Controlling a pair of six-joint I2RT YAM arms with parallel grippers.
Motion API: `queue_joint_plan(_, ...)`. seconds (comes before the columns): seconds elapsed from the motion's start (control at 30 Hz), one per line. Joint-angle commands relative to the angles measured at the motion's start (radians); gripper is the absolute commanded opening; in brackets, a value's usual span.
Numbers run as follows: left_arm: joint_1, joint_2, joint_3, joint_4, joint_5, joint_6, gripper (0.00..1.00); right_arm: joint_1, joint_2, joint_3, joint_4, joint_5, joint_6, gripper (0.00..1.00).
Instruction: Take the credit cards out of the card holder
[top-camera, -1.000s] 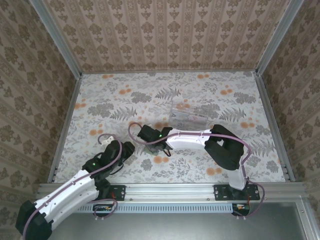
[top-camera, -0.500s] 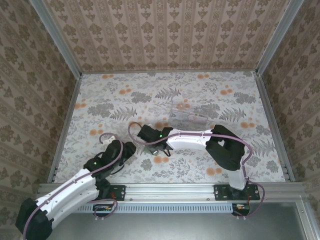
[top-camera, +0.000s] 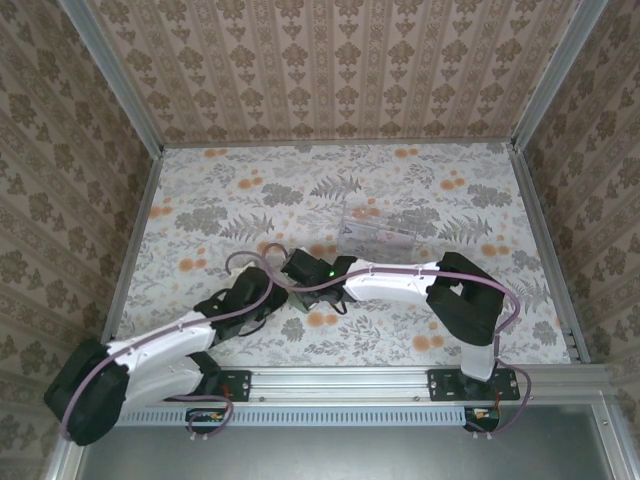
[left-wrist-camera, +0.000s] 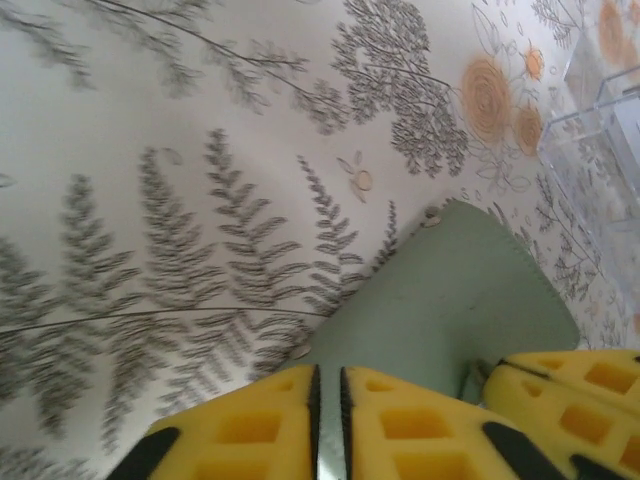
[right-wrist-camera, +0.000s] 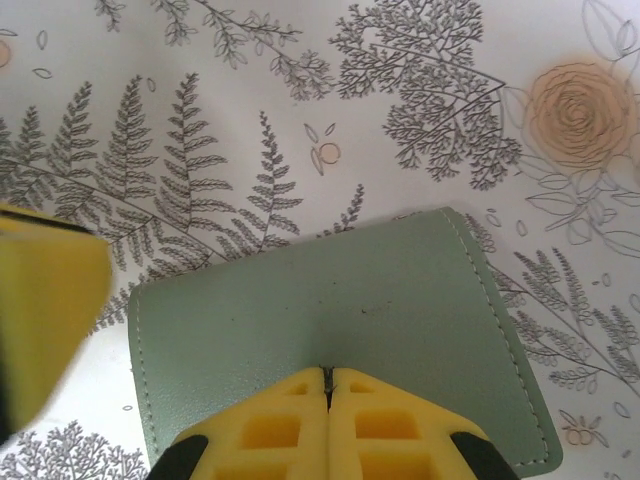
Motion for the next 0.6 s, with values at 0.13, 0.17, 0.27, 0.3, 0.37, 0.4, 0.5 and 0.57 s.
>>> queue_joint_plan(0.13,-0.015,0.15,0.069,0.15,0.033,0.004,0.09,-0.02,-0.052,-0.063,0.076,-0.074,0.021,0.0)
queue_joint_plan(0.17,-0.018,0.177,0.073,0.173,0.041,0.001,0.08,-0.023,-0.055,-0.069,0.083,-0.079,0.026,0.0)
queue_joint_plan(0.27,-0.025,0.267,0.093,0.181,0.051,-0.03,0.0,-0.029,-0.056,-0.08,0.098,-0.093,0.034,0.0)
queue_joint_plan(0.3,-0.028,0.295,0.093,0.19,0.054,-0.046,0.0,-0.03,-0.057,-0.084,0.104,-0.096,0.036,0.0)
queue_joint_plan(0.37,-0.035,0.354,0.093,0.198,0.058,-0.085,0.0,-0.032,-0.057,-0.093,0.117,-0.107,0.043,0.0)
queue_joint_plan(0.4,-0.037,0.375,0.095,0.191,0.054,-0.105,0.0,-0.033,-0.06,-0.097,0.122,-0.111,0.046,0.0)
queue_joint_plan(0.5,-0.05,0.415,0.105,0.103,0.015,-0.172,0.0,-0.038,-0.077,-0.121,0.139,-0.122,0.055,0.0)
queue_joint_plan(0.57,-0.054,0.429,0.113,0.031,-0.008,-0.203,0.0,-0.04,-0.102,-0.147,0.157,-0.129,0.064,0.0)
